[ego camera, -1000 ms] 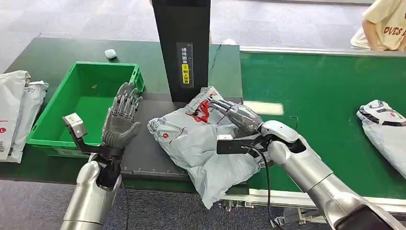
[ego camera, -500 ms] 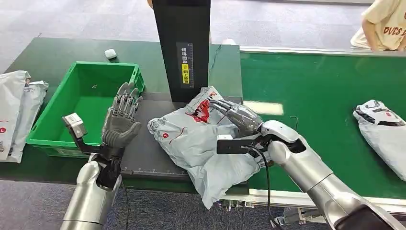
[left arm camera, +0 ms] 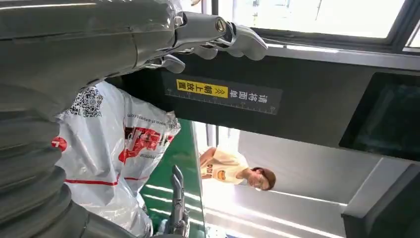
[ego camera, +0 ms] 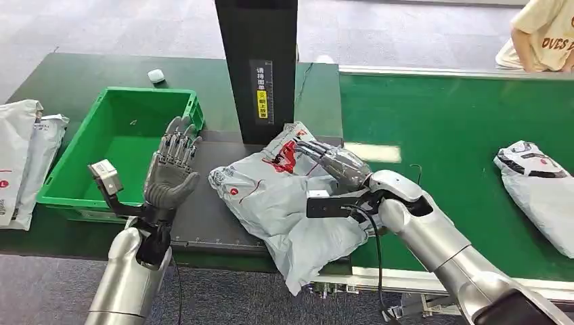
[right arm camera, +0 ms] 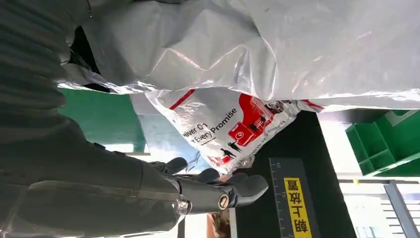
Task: Moved the parcel from conveyor to table for the left to box.
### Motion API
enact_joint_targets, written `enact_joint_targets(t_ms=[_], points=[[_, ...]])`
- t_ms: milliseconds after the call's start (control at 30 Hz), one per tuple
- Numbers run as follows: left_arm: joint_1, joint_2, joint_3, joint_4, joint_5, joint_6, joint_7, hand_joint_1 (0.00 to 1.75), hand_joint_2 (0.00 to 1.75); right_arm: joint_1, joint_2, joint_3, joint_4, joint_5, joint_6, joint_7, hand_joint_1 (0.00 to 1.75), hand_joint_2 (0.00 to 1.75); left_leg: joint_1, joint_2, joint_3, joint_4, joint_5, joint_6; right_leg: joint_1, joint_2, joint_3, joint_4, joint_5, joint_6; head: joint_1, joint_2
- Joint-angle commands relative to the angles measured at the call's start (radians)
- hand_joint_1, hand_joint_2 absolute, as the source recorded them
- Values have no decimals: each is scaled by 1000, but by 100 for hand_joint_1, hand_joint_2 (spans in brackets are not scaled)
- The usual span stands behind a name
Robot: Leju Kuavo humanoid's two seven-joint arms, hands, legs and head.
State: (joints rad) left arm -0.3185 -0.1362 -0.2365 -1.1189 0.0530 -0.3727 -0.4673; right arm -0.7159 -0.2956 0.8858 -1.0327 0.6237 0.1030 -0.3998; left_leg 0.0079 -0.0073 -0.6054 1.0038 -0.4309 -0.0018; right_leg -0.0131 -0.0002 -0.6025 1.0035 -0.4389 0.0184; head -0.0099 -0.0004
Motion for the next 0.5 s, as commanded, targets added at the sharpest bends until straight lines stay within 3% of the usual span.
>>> enact_joint_targets(t_ms=[33, 500], points=[[-22, 14, -19, 17, -1, 0, 1, 0, 175, -22, -11, 23, 3, 2, 1, -1, 0, 175, 0, 0, 3, -1, -1, 0, 0, 0, 3, -1, -1, -1, 0, 0], [-22, 14, -19, 17, -1, 0, 1, 0, 175, -22, -11, 23, 3, 2, 1, -1, 0, 175, 0, 0, 2, -1, -1, 0, 0, 0, 2, -1, -1, -1, 0, 0]])
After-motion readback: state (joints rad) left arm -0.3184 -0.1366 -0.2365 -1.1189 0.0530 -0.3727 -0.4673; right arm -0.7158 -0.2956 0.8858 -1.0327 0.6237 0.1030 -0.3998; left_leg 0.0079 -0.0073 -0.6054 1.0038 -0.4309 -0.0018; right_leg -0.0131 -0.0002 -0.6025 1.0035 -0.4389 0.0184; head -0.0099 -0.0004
